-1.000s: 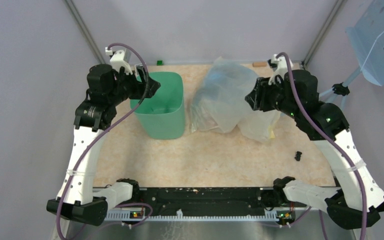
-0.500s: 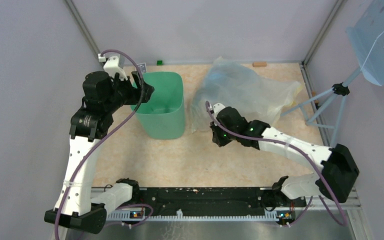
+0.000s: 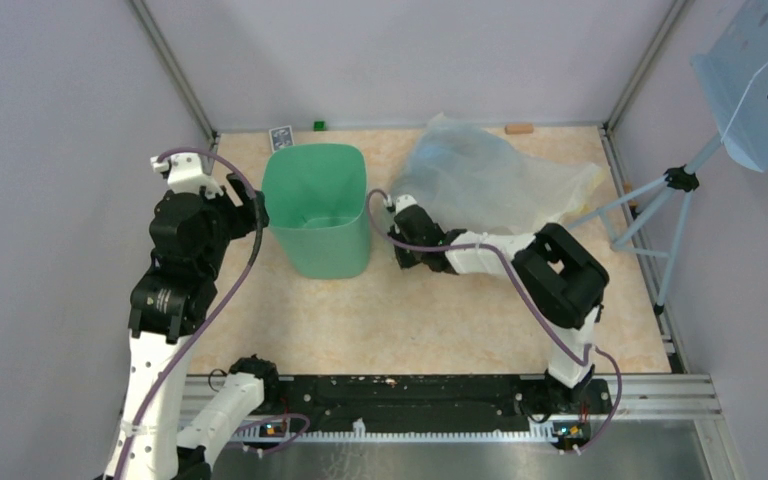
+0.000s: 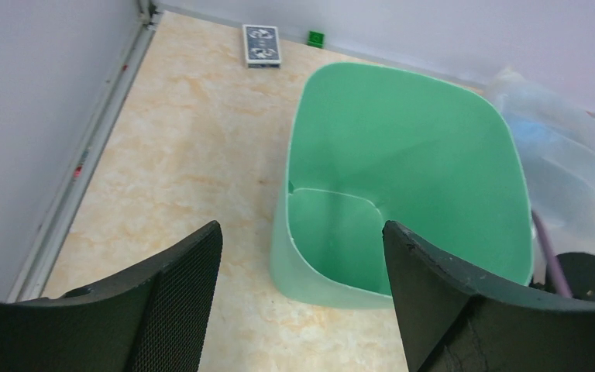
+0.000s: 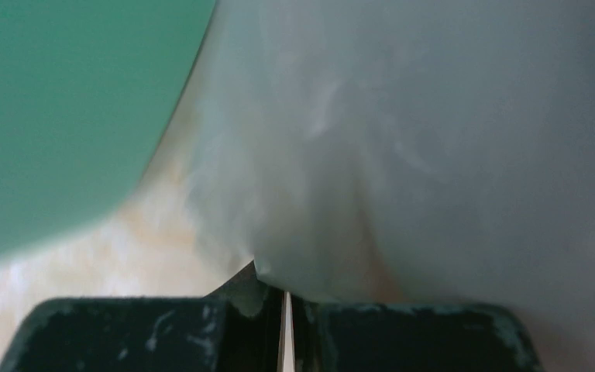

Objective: Put the trash bags into the trash bin

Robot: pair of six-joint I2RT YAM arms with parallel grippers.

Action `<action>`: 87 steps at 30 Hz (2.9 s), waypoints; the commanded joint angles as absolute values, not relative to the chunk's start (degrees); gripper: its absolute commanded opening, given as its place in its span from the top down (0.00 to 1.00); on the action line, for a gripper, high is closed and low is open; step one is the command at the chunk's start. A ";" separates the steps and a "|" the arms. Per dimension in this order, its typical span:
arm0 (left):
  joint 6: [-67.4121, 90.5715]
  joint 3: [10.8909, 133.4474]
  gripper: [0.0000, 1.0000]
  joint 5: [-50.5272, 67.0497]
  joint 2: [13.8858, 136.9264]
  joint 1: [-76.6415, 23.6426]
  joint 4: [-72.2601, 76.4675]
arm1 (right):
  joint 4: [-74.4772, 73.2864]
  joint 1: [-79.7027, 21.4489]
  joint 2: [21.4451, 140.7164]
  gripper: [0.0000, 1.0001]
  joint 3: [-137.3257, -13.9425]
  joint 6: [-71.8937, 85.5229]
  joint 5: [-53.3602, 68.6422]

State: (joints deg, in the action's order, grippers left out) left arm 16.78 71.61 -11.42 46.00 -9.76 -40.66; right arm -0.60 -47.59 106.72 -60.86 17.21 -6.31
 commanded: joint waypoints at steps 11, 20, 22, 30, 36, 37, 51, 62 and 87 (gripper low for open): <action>14.71 68.49 0.18 -16.80 48.44 -9.60 -34.15 | -18.46 -28.91 149.95 1.00 -139.08 22.67 -4.75; 14.81 68.56 0.09 -14.67 51.68 -9.51 -35.15 | -11.44 -29.28 126.43 0.76 -121.75 14.58 8.26; 14.69 69.29 0.08 -13.12 53.42 -9.47 -35.68 | -11.34 -30.19 120.52 0.72 -115.32 13.46 8.63; 13.17 72.05 0.08 -11.85 58.95 -9.15 -37.09 | -14.13 -34.75 93.74 0.42 -93.36 11.70 8.79; 12.57 72.41 0.16 -13.08 63.16 -7.82 -35.86 | -13.81 -35.28 75.26 0.42 -75.82 14.15 8.20; 12.61 72.38 0.18 -12.74 64.01 -7.56 -35.48 | -14.15 -35.33 72.27 0.42 -73.47 14.30 7.62; 13.31 73.31 0.93 -14.14 72.51 -4.64 -28.87 | -18.23 -35.33 39.78 0.46 -42.20 24.48 -1.14; 11.80 78.70 0.99 -12.56 78.21 -3.13 -27.12 | -20.83 -35.32 31.71 0.47 -33.03 35.03 -16.41; 2.00 83.91 0.10 -1.11 71.37 -37.75 -17.21 | -15.43 -22.94 42.65 0.50 -29.53 42.20 -10.64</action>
State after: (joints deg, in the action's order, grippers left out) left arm 6.85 86.32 3.09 69.41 -28.56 -24.23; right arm -18.83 -28.86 41.76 -29.50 41.28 -16.69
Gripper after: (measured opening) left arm 0.904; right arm 0.507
